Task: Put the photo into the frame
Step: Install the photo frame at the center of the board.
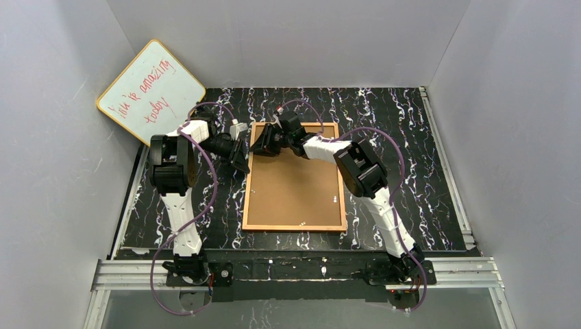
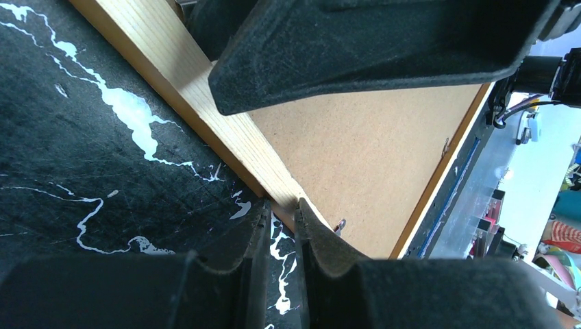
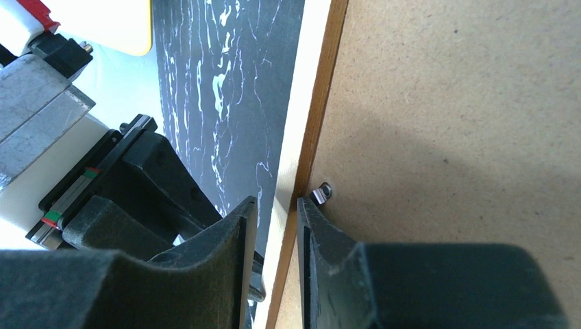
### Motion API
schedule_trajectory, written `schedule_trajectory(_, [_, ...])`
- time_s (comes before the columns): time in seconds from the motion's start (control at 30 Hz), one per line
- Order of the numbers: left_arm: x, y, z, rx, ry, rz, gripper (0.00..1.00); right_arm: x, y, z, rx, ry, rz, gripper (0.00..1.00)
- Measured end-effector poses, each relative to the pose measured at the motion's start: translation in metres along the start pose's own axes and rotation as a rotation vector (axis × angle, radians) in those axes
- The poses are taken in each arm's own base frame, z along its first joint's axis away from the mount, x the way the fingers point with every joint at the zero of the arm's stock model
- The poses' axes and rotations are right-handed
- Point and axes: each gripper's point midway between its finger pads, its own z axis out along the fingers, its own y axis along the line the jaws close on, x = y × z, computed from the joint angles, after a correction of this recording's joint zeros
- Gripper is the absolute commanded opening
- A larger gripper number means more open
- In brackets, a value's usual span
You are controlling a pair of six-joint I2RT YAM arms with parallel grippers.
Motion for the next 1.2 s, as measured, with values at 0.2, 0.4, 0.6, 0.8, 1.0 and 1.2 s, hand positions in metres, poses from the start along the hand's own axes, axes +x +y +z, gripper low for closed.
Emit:
schedule_trajectory(0.2, [0.000, 0.000, 0.000, 0.000, 0.000, 0.003, 0.09, -0.002, 0.011, -0.003, -0.048, 0.002, -0.037, 0.46])
schedule_trajectory(0.4, [0.000, 0.000, 0.000, 0.001, 0.000, 0.007, 0.09, -0.007, 0.034, -0.020, -0.084, -0.017, -0.075, 0.45])
schedule_trajectory(0.6, [0.000, 0.000, 0.000, 0.001, 0.000, 0.010, 0.09, -0.008, 0.029, -0.024, -0.041, -0.031, -0.088, 0.42])
schedule_trajectory(0.8, [0.000, 0.000, 0.000, 0.002, 0.000, 0.010, 0.08, -0.003, 0.007, -0.021, 0.039, -0.023, -0.073, 0.36])
schedule_trajectory(1.0, [0.000, 0.000, 0.000, 0.002, 0.000, 0.010, 0.08, 0.001, -0.008, -0.011, 0.076, -0.006, -0.061, 0.35])
schedule_trajectory(1.2, [0.000, 0.000, 0.000, 0.002, 0.000, 0.010, 0.09, -0.004, -0.008, -0.005, 0.086, -0.016, -0.063, 0.35])
